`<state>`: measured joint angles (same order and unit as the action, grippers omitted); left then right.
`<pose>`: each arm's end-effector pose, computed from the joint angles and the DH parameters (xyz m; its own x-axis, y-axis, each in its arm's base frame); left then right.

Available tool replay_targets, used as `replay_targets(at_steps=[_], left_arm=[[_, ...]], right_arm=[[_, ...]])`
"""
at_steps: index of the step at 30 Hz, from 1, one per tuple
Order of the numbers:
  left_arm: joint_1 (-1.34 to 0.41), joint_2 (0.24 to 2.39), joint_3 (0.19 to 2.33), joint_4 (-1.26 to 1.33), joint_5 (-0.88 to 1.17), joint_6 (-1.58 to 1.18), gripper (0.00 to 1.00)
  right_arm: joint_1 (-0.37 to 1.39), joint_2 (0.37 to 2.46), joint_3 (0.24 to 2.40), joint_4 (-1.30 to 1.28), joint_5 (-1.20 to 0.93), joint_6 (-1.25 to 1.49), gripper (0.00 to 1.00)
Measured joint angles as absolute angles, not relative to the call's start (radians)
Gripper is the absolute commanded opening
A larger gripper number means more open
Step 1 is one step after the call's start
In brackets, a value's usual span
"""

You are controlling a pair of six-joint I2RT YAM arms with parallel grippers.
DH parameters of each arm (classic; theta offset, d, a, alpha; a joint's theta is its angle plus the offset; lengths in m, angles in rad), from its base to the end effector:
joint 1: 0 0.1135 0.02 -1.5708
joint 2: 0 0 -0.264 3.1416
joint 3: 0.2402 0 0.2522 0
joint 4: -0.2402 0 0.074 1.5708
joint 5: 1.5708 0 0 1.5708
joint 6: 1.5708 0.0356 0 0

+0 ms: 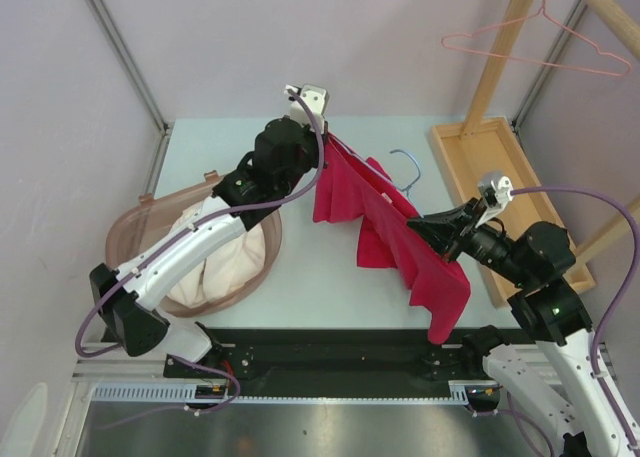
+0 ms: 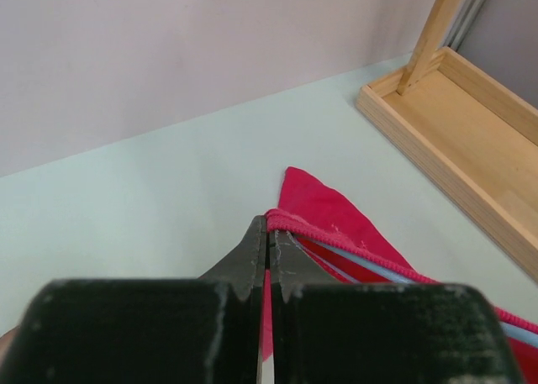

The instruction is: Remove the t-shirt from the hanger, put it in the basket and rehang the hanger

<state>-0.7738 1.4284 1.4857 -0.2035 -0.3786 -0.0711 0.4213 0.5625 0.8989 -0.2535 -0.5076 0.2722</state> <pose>0.2449 -0.2209 0.4332 -0.1315 0.0362 -0.9907 0.3794 0.9251 -0.0166 0.0959 0.0619 0.4005 -0.1421 0.1938 -0.9707 -0.7903 0.5682 0.2292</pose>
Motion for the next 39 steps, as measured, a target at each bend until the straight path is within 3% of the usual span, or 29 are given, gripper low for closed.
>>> replay_targets(at_steps=[14, 22, 39], left_arm=[[-0.719, 1.51, 1.553, -0.249, -0.248, -0.109, 0.0], [-0.687, 1.509, 1.546, -0.249, -0.142, -0.139, 0.0], [-0.664, 1.509, 1.49, -0.244, 0.094, -0.254, 0.0]], right_arm=[[0.421, 0.467, 0.879, -0.3, -0.435, 0.26, 0.0], [0.421, 0.473, 0.791, -0.156, -0.364, 0.336, 0.0], [0.459, 0.944, 0.83, 0.326, -0.255, 0.415, 0.0]])
